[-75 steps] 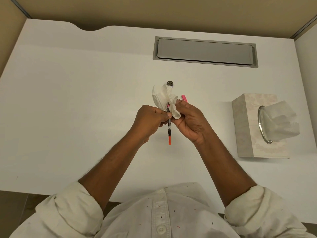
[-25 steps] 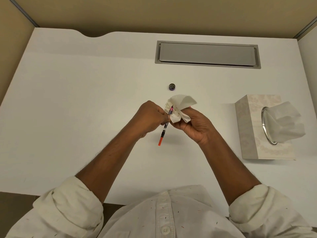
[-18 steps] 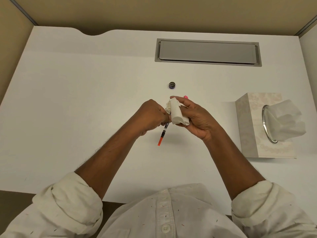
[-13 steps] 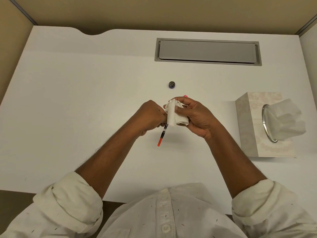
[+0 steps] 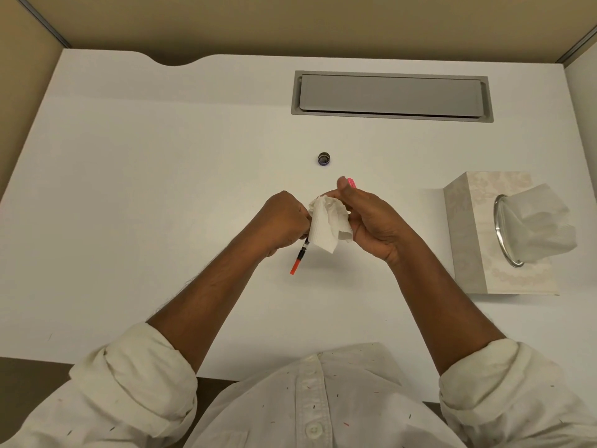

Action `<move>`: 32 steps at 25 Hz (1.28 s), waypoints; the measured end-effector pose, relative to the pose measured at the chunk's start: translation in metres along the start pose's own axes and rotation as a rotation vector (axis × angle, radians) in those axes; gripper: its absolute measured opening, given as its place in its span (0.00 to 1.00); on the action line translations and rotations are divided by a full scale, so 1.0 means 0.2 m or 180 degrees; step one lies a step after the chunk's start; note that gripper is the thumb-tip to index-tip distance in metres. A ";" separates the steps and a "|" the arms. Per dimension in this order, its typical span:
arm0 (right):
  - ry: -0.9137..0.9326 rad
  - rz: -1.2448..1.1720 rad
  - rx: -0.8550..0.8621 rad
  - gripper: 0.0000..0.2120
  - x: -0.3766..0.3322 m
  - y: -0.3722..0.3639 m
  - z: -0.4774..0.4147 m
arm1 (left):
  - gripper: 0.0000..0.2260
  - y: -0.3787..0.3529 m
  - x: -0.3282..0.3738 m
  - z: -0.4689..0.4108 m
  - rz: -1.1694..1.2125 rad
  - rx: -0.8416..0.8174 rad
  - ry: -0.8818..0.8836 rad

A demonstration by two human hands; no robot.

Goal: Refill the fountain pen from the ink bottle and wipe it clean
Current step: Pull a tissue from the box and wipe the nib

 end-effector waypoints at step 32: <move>0.0438 0.0668 0.0719 0.06 -0.05 0.04 -0.01 | 0.08 -0.05 0.01 -0.01 0.0334 0.0069 0.0013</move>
Point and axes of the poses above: each hand's wrist, its own z-axis away from the middle knuckle, its own y-axis out of the back of the hand, x = y × z, the point moved 8 cm from there along -z, towards the middle knuckle, and after that the axes turned 9 degrees about -y, right-handed, at the moved point
